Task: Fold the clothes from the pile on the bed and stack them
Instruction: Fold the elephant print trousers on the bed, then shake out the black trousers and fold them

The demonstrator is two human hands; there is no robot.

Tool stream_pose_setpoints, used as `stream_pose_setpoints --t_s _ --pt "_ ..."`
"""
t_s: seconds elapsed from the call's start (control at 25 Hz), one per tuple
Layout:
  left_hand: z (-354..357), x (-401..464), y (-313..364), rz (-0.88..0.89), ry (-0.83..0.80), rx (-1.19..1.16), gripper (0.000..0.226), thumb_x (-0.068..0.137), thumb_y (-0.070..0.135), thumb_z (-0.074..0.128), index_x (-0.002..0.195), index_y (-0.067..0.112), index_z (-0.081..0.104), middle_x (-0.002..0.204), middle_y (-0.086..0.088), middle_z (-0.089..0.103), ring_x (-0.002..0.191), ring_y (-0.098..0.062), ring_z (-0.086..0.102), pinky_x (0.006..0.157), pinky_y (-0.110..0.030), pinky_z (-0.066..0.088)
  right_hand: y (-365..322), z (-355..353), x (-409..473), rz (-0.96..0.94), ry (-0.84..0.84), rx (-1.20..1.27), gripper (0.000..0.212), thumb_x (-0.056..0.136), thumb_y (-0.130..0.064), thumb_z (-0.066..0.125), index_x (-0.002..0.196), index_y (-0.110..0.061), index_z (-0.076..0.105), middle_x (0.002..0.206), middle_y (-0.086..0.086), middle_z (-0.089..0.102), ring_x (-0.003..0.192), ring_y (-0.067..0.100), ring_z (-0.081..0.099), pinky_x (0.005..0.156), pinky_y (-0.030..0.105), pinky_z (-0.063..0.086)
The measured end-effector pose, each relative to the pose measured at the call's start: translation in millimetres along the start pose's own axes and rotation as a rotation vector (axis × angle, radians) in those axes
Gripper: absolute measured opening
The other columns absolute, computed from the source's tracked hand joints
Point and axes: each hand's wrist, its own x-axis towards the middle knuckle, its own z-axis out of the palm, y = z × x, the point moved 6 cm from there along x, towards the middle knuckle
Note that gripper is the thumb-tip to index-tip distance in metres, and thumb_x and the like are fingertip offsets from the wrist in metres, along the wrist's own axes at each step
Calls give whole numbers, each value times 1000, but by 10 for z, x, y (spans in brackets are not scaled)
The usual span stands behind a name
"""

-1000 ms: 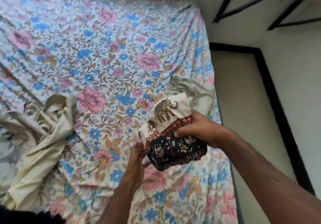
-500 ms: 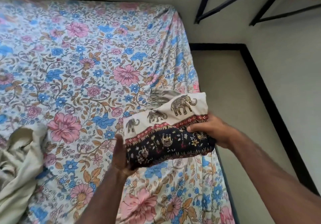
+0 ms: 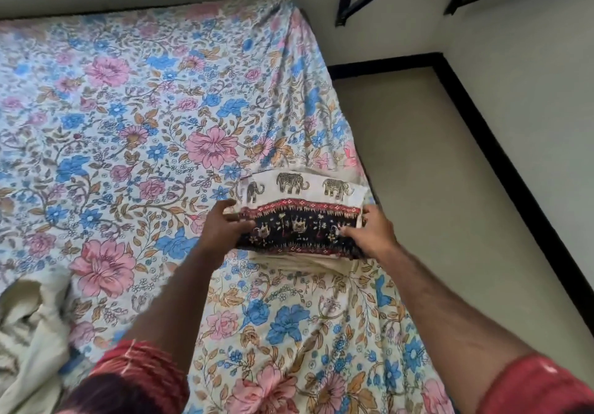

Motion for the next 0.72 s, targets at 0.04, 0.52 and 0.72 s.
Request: stream_pose_setpoints --t_s 0.04,0.52,0.72 --pt "-6 -5 -103 13 54 38 62 81 -6 77 134 12 51 126 -21 64 101 -35 70 80 -48 63 42 27 -13 -16 65 -51 67 85 -16 84 141 -16 47 128 8 65 98 22 66 88 46 60" --pt "58 -834 -477 201 353 287 29 88 23 80 106 18 57 102 -2 62 90 -13 61 75 -25 54 -10 728 -645 -386 263 -324 24 88 -17 69 105 -26 54 103 -8 54 97 13 54 94 41 39" --pt "-291 -1275 -880 142 350 293 16 90 23 78 90 16 63 81 0 66 72 -11 62 65 -25 53 72 1403 -1103 -398 23 -370 11 92 -18 64 92 -25 57 92 -8 61 89 15 57 95 44 40"
